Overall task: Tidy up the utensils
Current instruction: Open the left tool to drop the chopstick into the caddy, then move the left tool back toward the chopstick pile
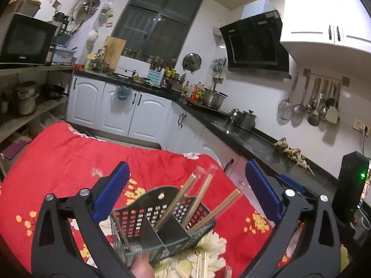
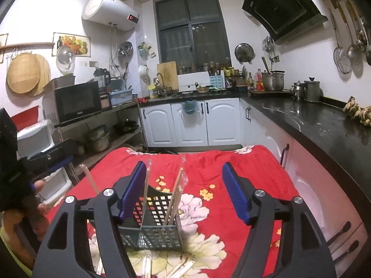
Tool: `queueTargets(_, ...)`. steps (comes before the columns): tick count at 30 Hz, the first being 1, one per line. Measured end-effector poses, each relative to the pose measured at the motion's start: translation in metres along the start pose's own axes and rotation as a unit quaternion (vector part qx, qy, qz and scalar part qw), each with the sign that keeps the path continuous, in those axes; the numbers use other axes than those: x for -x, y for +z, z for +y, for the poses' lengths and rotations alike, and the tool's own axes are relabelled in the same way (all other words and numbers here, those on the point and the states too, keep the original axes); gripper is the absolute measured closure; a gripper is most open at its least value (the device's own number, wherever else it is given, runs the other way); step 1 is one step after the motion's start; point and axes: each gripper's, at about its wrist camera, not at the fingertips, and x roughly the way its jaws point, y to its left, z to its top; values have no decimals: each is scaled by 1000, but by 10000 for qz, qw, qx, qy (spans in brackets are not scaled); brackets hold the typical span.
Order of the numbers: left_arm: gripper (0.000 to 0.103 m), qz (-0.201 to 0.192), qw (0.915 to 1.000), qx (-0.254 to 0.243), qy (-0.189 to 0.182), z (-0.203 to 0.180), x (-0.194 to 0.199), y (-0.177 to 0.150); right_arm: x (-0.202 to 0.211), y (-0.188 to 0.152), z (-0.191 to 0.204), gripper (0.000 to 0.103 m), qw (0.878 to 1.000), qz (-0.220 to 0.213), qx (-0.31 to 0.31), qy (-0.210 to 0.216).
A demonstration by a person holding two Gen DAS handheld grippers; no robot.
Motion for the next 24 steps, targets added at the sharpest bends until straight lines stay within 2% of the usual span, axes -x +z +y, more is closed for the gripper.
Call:
queueTargets(10,11,52,9999,105,-88,3,21,-13,17,-11,5,31,9999,-40,33,98)
queueTargets(24,11,276,9996,110,18,10,38,-41,33,-26,10,31,9997,69,148,157)
